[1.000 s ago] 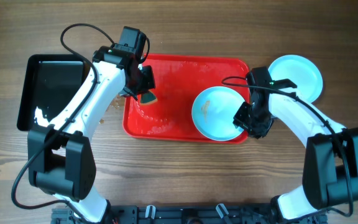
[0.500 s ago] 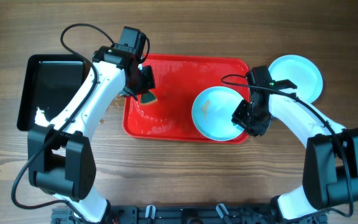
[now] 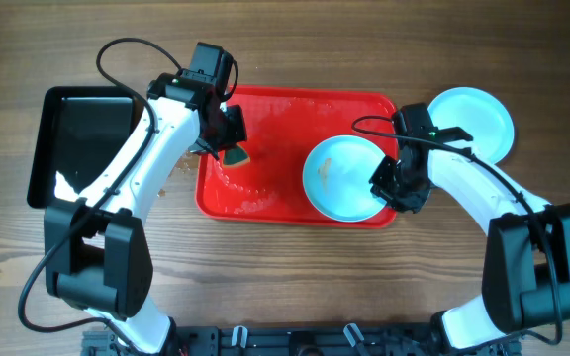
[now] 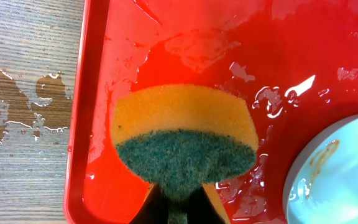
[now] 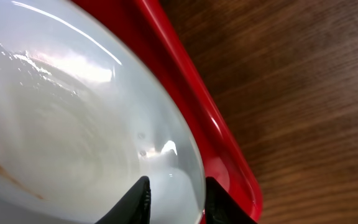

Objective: Clean dirty plates on tray and stack at the side

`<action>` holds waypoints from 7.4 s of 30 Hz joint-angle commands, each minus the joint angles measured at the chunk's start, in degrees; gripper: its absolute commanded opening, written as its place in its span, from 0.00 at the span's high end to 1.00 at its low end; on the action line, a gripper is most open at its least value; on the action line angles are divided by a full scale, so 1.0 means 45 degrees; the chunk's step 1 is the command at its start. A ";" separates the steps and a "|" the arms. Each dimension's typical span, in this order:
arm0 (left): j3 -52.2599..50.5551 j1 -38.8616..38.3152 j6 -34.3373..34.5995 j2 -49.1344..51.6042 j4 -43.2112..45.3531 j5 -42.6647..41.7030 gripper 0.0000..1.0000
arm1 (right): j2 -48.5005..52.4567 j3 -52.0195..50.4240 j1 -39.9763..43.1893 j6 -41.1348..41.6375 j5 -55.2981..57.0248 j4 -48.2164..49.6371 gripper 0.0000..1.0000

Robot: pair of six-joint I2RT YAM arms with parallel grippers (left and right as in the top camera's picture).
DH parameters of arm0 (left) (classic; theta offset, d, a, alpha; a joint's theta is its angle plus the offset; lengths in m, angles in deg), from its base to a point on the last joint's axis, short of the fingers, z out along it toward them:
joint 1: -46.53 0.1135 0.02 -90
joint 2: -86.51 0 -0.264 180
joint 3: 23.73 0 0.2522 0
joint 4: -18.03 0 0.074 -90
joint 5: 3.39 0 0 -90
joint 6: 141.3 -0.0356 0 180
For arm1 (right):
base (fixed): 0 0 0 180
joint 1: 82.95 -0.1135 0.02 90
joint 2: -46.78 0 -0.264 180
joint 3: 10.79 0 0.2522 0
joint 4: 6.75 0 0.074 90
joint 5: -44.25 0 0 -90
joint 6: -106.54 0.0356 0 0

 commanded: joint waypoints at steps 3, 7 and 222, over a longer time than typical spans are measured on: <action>-0.0078 0.0024 0.0063 -0.0024 0.0005 -0.0155 0.96 | 0.0034 -0.0962 -0.0384 -0.0223 -0.0209 0.1239 0.70; -0.0083 0.0024 0.0063 -0.0024 0.0034 -0.0155 0.96 | 0.0034 -0.1064 -0.0879 -0.0874 -0.1423 0.2613 0.70; 0.0073 -0.1151 0.0350 0.2914 0.2137 0.4289 0.96 | 0.3366 0.2992 -0.2526 -0.3206 0.0058 0.4551 0.96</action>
